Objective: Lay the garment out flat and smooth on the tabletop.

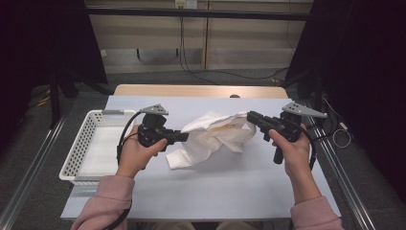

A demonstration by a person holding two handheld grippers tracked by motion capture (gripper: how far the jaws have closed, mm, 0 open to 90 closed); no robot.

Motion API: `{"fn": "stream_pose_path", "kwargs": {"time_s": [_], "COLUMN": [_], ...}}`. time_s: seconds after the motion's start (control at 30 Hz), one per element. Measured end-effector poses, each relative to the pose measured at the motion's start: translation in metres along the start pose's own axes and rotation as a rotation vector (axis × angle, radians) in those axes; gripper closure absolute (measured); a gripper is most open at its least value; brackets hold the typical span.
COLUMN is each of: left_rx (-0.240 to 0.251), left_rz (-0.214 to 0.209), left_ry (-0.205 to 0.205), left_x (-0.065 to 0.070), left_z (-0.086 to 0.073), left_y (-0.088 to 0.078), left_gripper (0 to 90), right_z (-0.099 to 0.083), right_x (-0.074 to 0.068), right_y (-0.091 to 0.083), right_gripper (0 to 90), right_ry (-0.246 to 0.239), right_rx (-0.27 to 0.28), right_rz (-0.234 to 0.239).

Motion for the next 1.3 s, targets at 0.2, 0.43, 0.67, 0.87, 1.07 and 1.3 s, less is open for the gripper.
{"fn": "stream_pose_path", "kwargs": {"time_s": [0.2, 0.43, 0.67, 0.87, 1.07, 1.3], "left_rx": [-0.020, -0.031, -0.066, 0.081, 0.051, 0.042], "left_rz": [0.008, 0.010, 0.013, 0.146, 0.207, 0.209], "left_ry": [-0.029, -0.075, -0.137, -0.241, -0.205, -0.211], "left_x": [-0.014, -0.035, -0.063, -0.116, -0.117, -0.105], "left_z": [0.001, -0.002, 0.003, 0.042, 0.033, 0.002], "left_y": [0.010, 0.022, 0.030, 0.041, 0.055, 0.054], "left_gripper": [83.0, 82.5, 82.6, 72.2, 28.7, 15.0], "right_z": [-0.007, -0.018, -0.017, 0.018, 0.013, -0.018], "right_x": [0.010, 0.019, 0.025, 0.052, 0.047, 0.040], "right_y": [0.011, 0.028, 0.052, 0.115, 0.128, 0.100], "right_gripper": [83.1, 83.1, 83.2, 77.1, 37.4, 22.8], "right_ry": [-0.001, -0.005, -0.009, -0.023, -0.051, -0.093], "right_rx": [-0.026, -0.074, -0.132, -0.091, -0.114, -0.149], "right_rz": [-0.014, -0.032, -0.029, -0.162, -0.237, -0.190]}}
Point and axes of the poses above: each handheld gripper's, and its own axes: y roughly forward along the jaws, z roughly out of its top, x roughly to its right, the point moved 5 cm from there along y, roughly forward along the jaws, and after that the axes turned 10 degrees about -z, right-handed, at the moved point
